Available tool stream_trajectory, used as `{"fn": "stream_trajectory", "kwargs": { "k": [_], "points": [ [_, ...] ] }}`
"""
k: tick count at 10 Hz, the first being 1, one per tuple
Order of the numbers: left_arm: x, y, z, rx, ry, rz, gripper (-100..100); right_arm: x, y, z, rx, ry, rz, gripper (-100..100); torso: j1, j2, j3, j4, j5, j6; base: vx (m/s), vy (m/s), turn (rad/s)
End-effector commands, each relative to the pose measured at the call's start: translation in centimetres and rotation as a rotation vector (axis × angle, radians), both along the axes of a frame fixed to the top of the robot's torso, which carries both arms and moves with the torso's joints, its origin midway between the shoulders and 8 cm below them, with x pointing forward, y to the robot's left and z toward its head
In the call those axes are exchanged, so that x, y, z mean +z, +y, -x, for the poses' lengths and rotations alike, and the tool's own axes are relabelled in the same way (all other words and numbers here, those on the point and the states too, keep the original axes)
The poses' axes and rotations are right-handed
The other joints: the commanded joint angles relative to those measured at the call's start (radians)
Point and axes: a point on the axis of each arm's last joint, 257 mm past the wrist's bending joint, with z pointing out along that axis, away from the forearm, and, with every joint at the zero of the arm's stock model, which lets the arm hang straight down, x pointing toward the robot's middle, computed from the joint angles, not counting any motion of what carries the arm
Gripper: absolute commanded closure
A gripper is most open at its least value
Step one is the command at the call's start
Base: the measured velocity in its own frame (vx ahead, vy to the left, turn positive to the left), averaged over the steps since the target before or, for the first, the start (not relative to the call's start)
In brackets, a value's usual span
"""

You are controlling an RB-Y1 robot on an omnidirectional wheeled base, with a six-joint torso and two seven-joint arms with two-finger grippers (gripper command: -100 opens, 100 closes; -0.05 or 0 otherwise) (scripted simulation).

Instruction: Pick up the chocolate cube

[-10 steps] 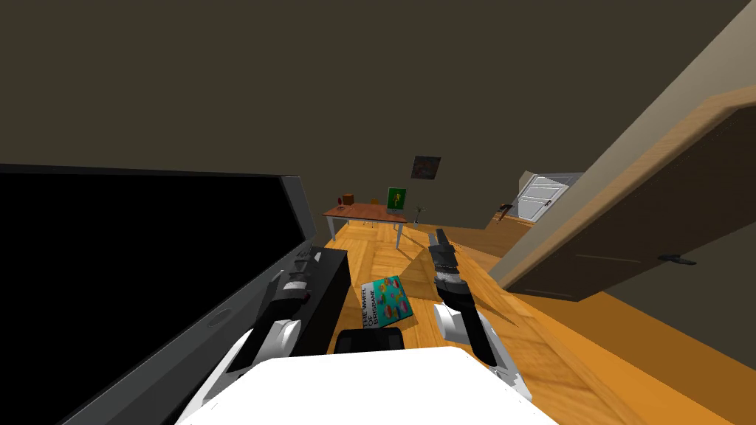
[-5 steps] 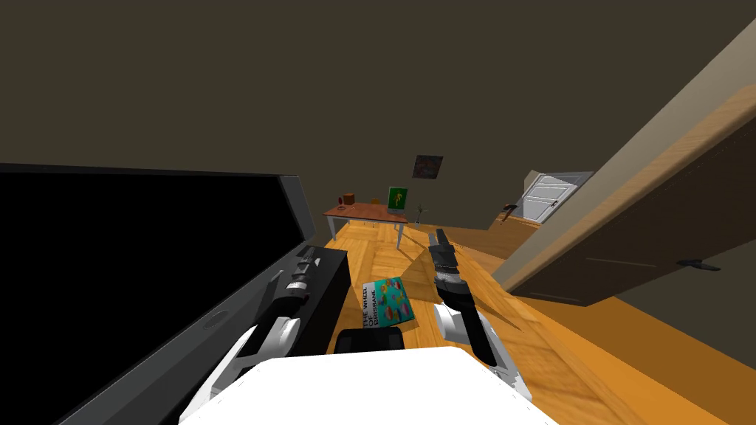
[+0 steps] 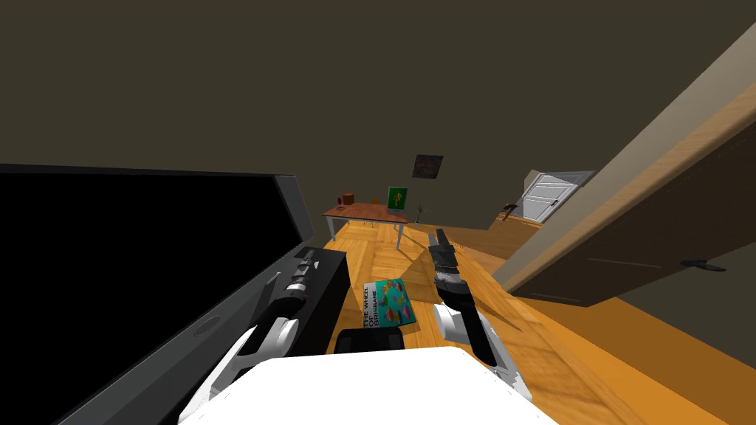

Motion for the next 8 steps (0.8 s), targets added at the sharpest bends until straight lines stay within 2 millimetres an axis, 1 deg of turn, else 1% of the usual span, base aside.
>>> {"fn": "stream_trajectory", "kwargs": {
  "k": [1, 2, 5, 6, 7, 8],
  "points": [
    [0.0, 0.1, 0.0, 0.000, 0.002, 0.000, -100, 0.0, 0.0, 0.0, 0.000, 0.000, 0.000, 0, 0.000, 0.000, 0.000, 0.000, 0.000, 0.000, 0.020, -0.002, -0.002],
    [-2.2, 1.1, -0.1, 0.013, 0.062, -0.005, -100, 0.0, 0.0, 0.0, 0.000, 0.000, 0.000, 0, 0.000, 0.000, 0.000, 0.000, 0.000, 0.000, 0.031, -0.024, 0.053],
    [-2.2, 1.1, -0.1, 0.013, 0.062, -0.005, -100, 0.0, 0.0, 0.0, 0.000, 0.000, 0.000, 0, 0.000, 0.000, 0.000, 0.000, 0.000, 0.000, 0.021, -0.001, -0.008],
    [-2.2, 1.1, -0.1, 0.013, 0.062, -0.005, -100, 0.0, 0.0, 0.0, 0.000, 0.000, 0.000, 0, 0.001, 0.000, 0.000, 0.000, 0.000, 0.000, 0.020, -0.022, 0.047],
    [-2.2, 1.1, -0.1, 0.013, 0.062, -0.005, -100, 0.0, 0.0, 0.0, 0.000, 0.000, 0.000, 0, -0.001, 0.000, 0.000, 0.000, 0.000, 0.000, 0.037, -0.041, -0.095],
    [-4.4, 2.2, -0.1, 0.027, 0.124, -0.009, -100, 0.0, 0.0, 0.0, 0.000, 0.000, 0.000, 0, -0.002, -0.001, 0.000, 0.000, 0.000, 0.001, 0.033, -0.031, 0.001]
  ]
}}
